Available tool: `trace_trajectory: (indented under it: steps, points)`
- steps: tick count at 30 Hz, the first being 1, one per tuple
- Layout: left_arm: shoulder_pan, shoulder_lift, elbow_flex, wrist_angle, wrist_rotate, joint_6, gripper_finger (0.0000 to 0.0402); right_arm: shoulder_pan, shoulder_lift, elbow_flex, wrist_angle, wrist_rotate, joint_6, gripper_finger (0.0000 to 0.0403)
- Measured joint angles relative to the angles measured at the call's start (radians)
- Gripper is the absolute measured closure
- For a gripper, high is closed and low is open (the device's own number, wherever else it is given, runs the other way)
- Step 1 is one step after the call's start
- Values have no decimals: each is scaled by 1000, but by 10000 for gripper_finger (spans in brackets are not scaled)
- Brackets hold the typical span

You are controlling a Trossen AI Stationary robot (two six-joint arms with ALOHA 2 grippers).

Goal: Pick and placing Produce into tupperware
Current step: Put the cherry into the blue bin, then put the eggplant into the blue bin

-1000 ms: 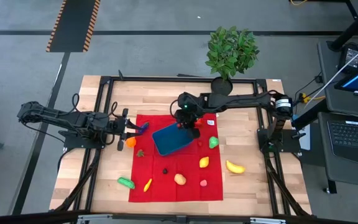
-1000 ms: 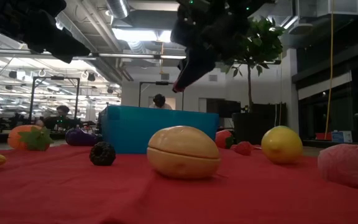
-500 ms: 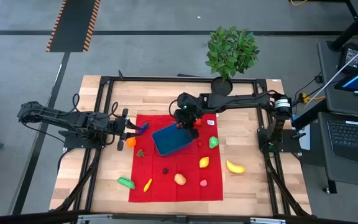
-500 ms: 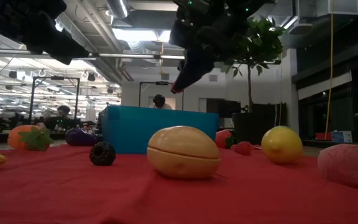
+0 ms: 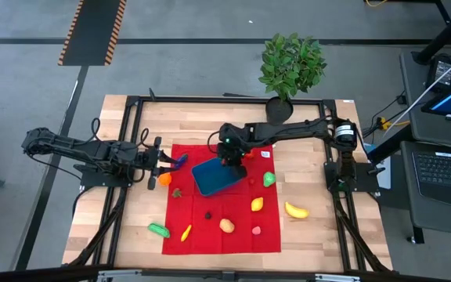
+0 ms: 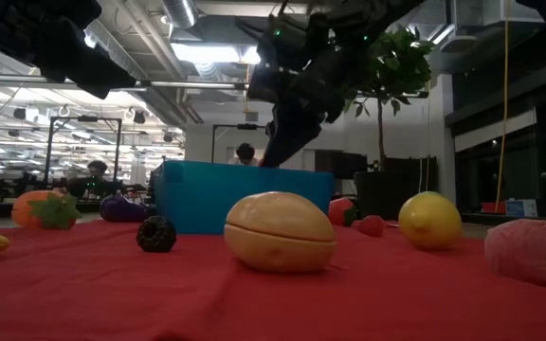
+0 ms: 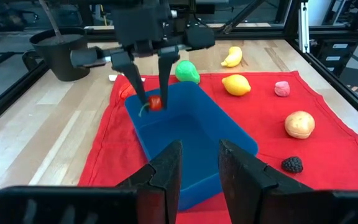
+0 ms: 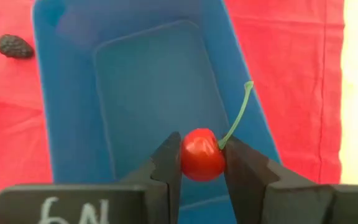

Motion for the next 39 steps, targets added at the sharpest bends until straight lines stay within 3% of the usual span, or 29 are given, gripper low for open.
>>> trace_trajectory:
  steps: [18,24,28,39]
  points:
    - [0,0,0,-4,0,-1,305,13,37,0,-14,0,10,304]
    - [0,0,0,-4,0,-2,305,12,37,0,-15,1,49,246]
    - [0,0,0,-5,0,-3,305,13,37,0,-16,30,49,228]
    - [0,0,0,-5,0,-2,305,10,37,0,-15,46,110,248]
